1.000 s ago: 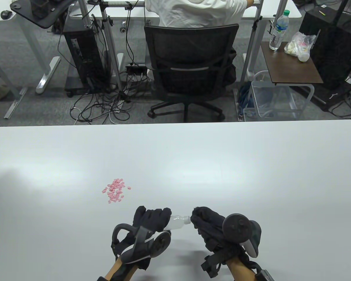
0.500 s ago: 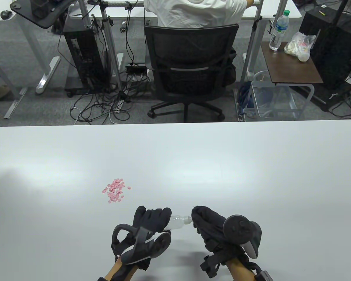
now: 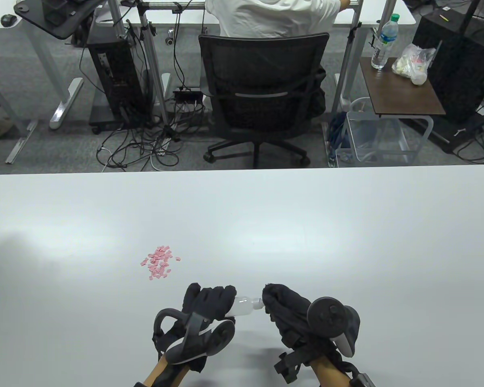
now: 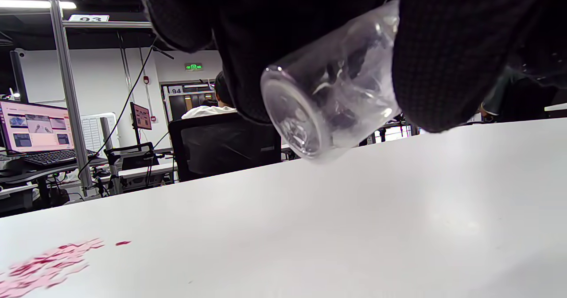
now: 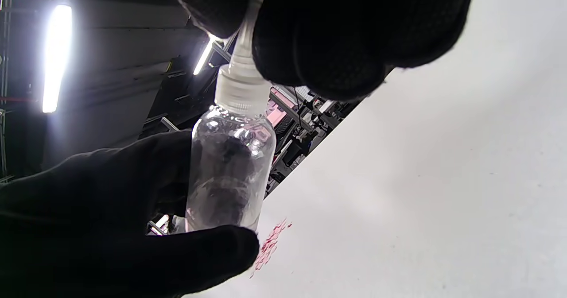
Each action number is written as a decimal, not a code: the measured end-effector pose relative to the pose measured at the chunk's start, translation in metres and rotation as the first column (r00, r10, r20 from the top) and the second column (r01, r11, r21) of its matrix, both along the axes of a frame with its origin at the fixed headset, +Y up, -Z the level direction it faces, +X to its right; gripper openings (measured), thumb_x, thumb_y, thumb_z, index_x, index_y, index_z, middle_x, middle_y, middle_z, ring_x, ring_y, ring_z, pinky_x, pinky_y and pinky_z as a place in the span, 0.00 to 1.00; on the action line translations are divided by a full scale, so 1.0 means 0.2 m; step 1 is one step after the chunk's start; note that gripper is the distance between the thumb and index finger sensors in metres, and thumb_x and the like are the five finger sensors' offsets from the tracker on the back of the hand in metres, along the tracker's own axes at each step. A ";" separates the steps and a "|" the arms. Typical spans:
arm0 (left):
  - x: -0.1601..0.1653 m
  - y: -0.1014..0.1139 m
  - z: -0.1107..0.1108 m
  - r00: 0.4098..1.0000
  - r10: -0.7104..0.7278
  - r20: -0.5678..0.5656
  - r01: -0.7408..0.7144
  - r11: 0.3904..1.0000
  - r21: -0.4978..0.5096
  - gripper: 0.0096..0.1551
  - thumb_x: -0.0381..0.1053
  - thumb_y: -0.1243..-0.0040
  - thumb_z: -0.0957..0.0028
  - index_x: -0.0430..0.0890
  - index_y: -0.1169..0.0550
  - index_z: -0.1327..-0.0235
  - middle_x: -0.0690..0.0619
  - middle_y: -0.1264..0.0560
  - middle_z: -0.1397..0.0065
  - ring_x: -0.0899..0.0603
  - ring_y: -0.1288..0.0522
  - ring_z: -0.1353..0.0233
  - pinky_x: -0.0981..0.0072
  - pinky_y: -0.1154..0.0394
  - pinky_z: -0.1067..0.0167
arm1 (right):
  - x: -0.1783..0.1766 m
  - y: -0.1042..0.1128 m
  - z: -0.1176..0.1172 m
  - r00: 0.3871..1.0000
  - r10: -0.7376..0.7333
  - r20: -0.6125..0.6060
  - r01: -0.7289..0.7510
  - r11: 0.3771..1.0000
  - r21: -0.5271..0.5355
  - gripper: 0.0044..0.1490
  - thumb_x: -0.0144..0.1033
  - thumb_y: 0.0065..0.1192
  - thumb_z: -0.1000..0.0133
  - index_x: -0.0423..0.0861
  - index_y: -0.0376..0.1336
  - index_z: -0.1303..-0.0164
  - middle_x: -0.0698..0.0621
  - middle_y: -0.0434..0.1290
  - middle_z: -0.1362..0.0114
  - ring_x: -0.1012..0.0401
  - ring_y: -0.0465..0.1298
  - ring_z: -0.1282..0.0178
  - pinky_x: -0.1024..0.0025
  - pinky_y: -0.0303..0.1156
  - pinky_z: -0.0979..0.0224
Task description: Squeeze empty conical bottle to blow paper scraps with air puff
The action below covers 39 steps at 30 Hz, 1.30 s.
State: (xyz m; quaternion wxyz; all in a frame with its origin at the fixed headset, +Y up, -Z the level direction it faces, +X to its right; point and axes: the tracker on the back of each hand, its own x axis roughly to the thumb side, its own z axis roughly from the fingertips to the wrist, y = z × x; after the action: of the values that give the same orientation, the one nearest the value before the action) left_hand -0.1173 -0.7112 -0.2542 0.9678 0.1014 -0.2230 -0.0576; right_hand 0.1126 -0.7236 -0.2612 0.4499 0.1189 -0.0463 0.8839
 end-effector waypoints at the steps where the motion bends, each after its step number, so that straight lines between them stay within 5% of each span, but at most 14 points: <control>1: 0.00 0.00 0.00 1.000 -0.003 0.003 0.003 1.000 -0.003 0.45 0.63 0.22 0.52 0.52 0.27 0.22 0.49 0.22 0.26 0.42 0.18 0.29 0.41 0.37 0.23 | 0.00 0.01 0.00 1.000 -0.005 -0.015 0.005 1.000 0.003 0.26 0.35 0.61 0.36 0.34 0.69 0.33 0.39 0.79 0.44 0.50 0.83 0.52 0.48 0.79 0.44; 9: -0.03 0.00 -0.01 1.000 0.000 -0.030 0.000 1.000 0.023 0.45 0.63 0.22 0.52 0.52 0.28 0.22 0.49 0.22 0.25 0.43 0.18 0.28 0.40 0.37 0.23 | 0.08 0.07 -0.01 0.998 0.019 -0.066 -0.016 0.999 0.051 0.26 0.31 0.62 0.38 0.35 0.68 0.31 0.37 0.79 0.40 0.47 0.83 0.46 0.45 0.78 0.40; 14: -0.07 0.00 -0.04 0.998 -0.005 -0.069 0.005 1.000 0.005 0.45 0.63 0.22 0.51 0.52 0.28 0.21 0.49 0.23 0.25 0.42 0.18 0.28 0.40 0.37 0.23 | 0.24 0.15 -0.11 0.986 0.153 0.061 -0.157 0.985 0.067 0.26 0.30 0.63 0.38 0.36 0.68 0.30 0.37 0.79 0.39 0.46 0.83 0.45 0.45 0.78 0.38; 20: -0.11 -0.01 -0.07 0.995 -0.009 -0.098 0.008 1.000 -0.013 0.45 0.63 0.23 0.51 0.52 0.29 0.21 0.49 0.22 0.25 0.42 0.18 0.28 0.40 0.37 0.23 | 0.61 0.21 -0.36 0.829 0.455 0.325 -0.452 0.888 -0.091 0.27 0.30 0.65 0.39 0.37 0.68 0.30 0.38 0.79 0.37 0.48 0.83 0.44 0.47 0.79 0.38; 27: -0.13 0.00 -0.08 0.993 -0.020 -0.113 0.019 1.000 -0.016 0.45 0.63 0.23 0.51 0.52 0.29 0.21 0.49 0.23 0.25 0.42 0.18 0.28 0.40 0.37 0.22 | 0.88 0.13 -0.55 0.626 0.575 0.527 -0.472 0.817 -0.332 0.27 0.32 0.68 0.39 0.38 0.69 0.31 0.39 0.80 0.39 0.49 0.83 0.45 0.48 0.79 0.38; 32: -0.13 0.00 -0.08 0.993 -0.034 -0.117 0.032 0.999 -0.019 0.46 0.63 0.23 0.51 0.52 0.29 0.21 0.49 0.23 0.24 0.42 0.19 0.27 0.40 0.37 0.22 | 0.95 -0.01 -0.64 0.513 0.646 0.566 -0.471 0.762 -0.444 0.27 0.34 0.71 0.40 0.39 0.70 0.33 0.41 0.80 0.41 0.51 0.84 0.47 0.50 0.80 0.39; 39: -0.12 0.01 -0.08 0.992 -0.056 -0.110 0.054 0.998 -0.020 0.45 0.63 0.23 0.51 0.52 0.29 0.21 0.49 0.23 0.24 0.42 0.19 0.27 0.40 0.37 0.22 | 0.92 -0.16 -0.74 0.470 0.736 0.487 -0.528 0.677 -0.513 0.24 0.36 0.73 0.42 0.46 0.73 0.36 0.43 0.81 0.41 0.51 0.84 0.46 0.51 0.80 0.37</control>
State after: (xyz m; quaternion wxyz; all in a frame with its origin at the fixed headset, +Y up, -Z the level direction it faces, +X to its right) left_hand -0.1415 -0.7102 -0.2695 0.9775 0.0837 -0.1725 -0.0877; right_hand 0.2975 -0.7563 -0.4099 0.0502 -0.2611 -0.0237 0.9637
